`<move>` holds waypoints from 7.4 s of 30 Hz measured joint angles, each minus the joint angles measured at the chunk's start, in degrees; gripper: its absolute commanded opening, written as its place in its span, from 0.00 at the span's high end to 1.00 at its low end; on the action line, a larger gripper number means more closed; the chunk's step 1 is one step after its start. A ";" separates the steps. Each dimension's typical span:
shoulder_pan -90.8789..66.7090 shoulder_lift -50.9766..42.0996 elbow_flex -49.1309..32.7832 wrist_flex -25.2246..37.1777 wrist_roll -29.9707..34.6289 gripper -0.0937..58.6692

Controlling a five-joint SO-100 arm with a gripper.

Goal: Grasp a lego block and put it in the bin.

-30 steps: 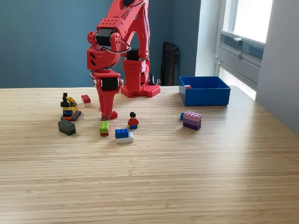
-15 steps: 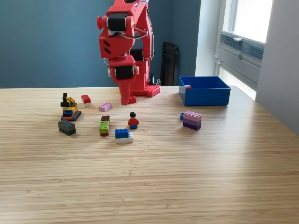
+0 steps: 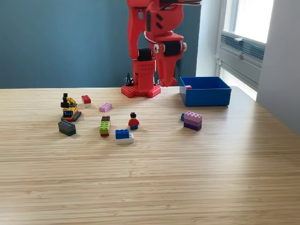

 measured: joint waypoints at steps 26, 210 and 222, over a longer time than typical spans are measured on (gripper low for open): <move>-50.98 0.00 1.76 0.00 9.40 0.70; 56.51 11.95 26.37 -18.98 -23.91 0.97; 58.71 11.95 29.53 -18.98 -27.60 0.75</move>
